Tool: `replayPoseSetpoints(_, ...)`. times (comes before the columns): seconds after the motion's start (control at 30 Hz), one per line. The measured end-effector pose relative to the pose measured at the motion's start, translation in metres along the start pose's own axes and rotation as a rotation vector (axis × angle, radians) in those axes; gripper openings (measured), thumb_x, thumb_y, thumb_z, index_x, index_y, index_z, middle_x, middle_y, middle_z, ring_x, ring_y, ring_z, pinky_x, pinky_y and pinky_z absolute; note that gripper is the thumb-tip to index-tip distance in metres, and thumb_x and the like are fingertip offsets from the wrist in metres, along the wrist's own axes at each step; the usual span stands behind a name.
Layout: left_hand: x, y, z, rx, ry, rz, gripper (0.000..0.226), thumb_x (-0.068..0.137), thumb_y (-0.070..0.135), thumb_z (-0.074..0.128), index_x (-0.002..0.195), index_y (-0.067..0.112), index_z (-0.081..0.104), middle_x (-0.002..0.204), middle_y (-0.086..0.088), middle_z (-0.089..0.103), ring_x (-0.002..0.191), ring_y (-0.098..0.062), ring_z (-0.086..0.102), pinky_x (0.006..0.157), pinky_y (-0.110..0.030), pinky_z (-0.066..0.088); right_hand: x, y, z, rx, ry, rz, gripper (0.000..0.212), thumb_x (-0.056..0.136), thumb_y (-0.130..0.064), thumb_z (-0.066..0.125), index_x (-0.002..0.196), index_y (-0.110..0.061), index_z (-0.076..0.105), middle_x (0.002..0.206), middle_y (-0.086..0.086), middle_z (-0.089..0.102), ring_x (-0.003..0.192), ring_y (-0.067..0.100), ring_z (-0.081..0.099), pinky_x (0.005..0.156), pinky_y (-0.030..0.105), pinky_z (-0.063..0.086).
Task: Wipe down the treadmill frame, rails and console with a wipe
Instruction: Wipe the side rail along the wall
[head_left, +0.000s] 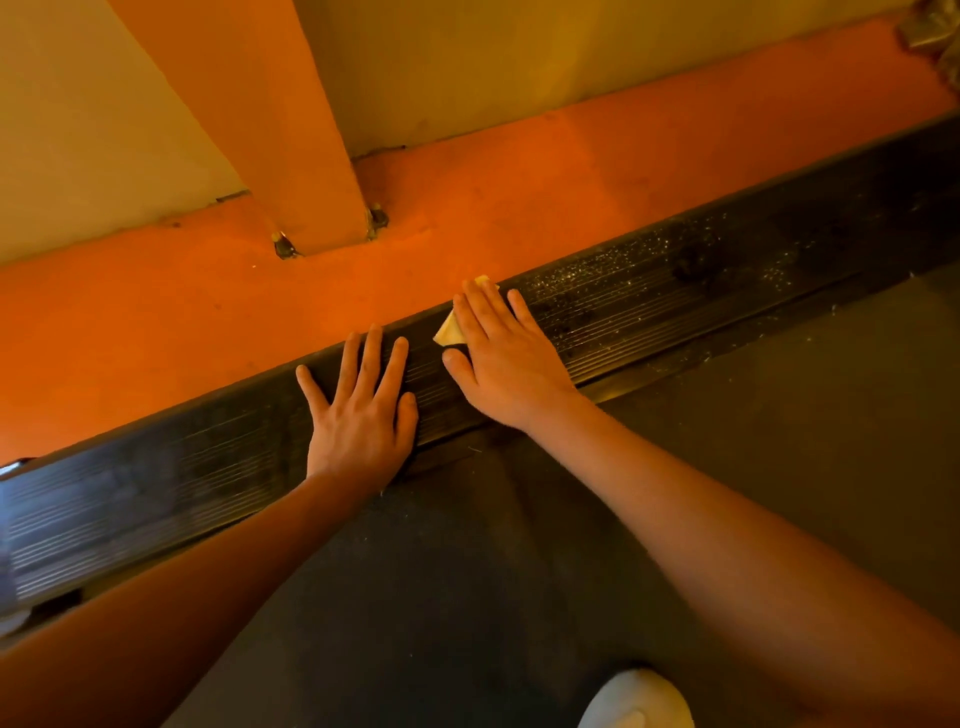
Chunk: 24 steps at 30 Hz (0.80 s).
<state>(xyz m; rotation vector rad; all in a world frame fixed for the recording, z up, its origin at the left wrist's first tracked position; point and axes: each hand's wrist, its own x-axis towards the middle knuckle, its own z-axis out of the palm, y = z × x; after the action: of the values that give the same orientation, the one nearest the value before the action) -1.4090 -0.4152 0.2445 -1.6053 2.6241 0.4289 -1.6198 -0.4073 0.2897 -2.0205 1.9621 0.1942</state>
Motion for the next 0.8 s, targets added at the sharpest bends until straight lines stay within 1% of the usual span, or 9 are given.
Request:
replayPoseSetpoints(0.07,0.001,-0.001,-0.002,-0.007,-0.007,0.000,0.064,0.103,0.050,0.015,0.162,0.026,0.012,0.170,-0.004,0.002,0.157,-0.025,-0.005,0.115,-0.075,-0.001,-0.012,-0.001,0.001,0.014,-0.005,0.004,0.070,0.108,-0.052,0.017,0.164,-0.012,0.004,0.172,0.008,-0.006,0.158,0.023,-0.012,0.126,0.041,-0.009)
replayPoseSetpoints(0.17,-0.001,0.000,0.000,-0.010,0.003,-0.005,0.065,0.103,0.051,0.013,0.162,0.026,0.011,0.170,-0.004,0.003,0.157,-0.025,-0.005,0.115,-0.076,0.001,-0.065,-0.004,0.015,0.069,-0.020,0.025,0.070,0.108,-0.053,0.020,0.164,-0.016,0.001,0.172,0.004,-0.010,0.157,0.019,-0.015,0.125,0.039,-0.011)
replayPoseSetpoints(0.23,-0.001,0.001,-0.001,-0.018,0.014,-0.002,0.065,0.103,0.051,0.013,0.162,0.025,0.011,0.170,-0.005,0.004,0.157,-0.025,-0.004,0.115,-0.076,0.000,-0.080,-0.004,0.019,0.089,-0.045,0.027,0.069,0.108,-0.053,0.021,0.164,-0.018,0.001,0.172,0.003,-0.011,0.156,0.018,-0.017,0.125,0.039,-0.012)
replayPoseSetpoints(0.43,0.000,0.002,-0.001,-0.034,0.016,0.006,0.063,0.103,0.049,0.017,0.162,0.024,0.014,0.170,-0.005,0.004,0.157,-0.025,-0.003,0.115,-0.075,-0.001,-0.011,-0.004,0.007,0.035,0.032,0.021,0.070,0.108,-0.052,0.021,0.164,-0.011,0.009,0.172,0.008,-0.002,0.158,0.023,-0.008,0.126,0.042,-0.007)
replayPoseSetpoints(0.5,-0.001,0.001,-0.001,-0.035,0.018,0.007,0.063,0.104,0.049,0.018,0.162,0.024,0.015,0.170,-0.005,0.006,0.157,-0.025,-0.002,0.115,-0.076,-0.001,-0.018,-0.002,0.010,0.031,0.032,0.017,0.069,0.108,-0.052,0.021,0.164,-0.012,0.008,0.172,0.008,-0.002,0.158,0.023,-0.008,0.126,0.042,-0.008)
replayPoseSetpoints(0.67,-0.001,0.002,-0.001,-0.017,0.013,-0.004,0.064,0.103,0.049,0.017,0.162,0.024,0.015,0.170,-0.005,0.006,0.157,-0.025,-0.003,0.114,-0.077,0.002,-0.086,-0.001,0.024,0.084,-0.015,0.035,0.069,0.108,-0.054,0.023,0.164,-0.018,0.003,0.172,0.003,-0.007,0.157,0.019,-0.013,0.125,0.040,-0.010)
replayPoseSetpoints(0.8,0.000,0.001,0.000,-0.027,0.015,0.005,0.063,0.104,0.049,0.017,0.162,0.025,0.014,0.170,-0.005,0.006,0.157,-0.025,-0.004,0.115,-0.076,0.000,-0.039,-0.003,0.015,0.051,0.031,0.022,0.069,0.108,-0.051,0.022,0.164,-0.013,0.006,0.172,0.007,-0.003,0.158,0.023,-0.009,0.127,0.042,-0.007)
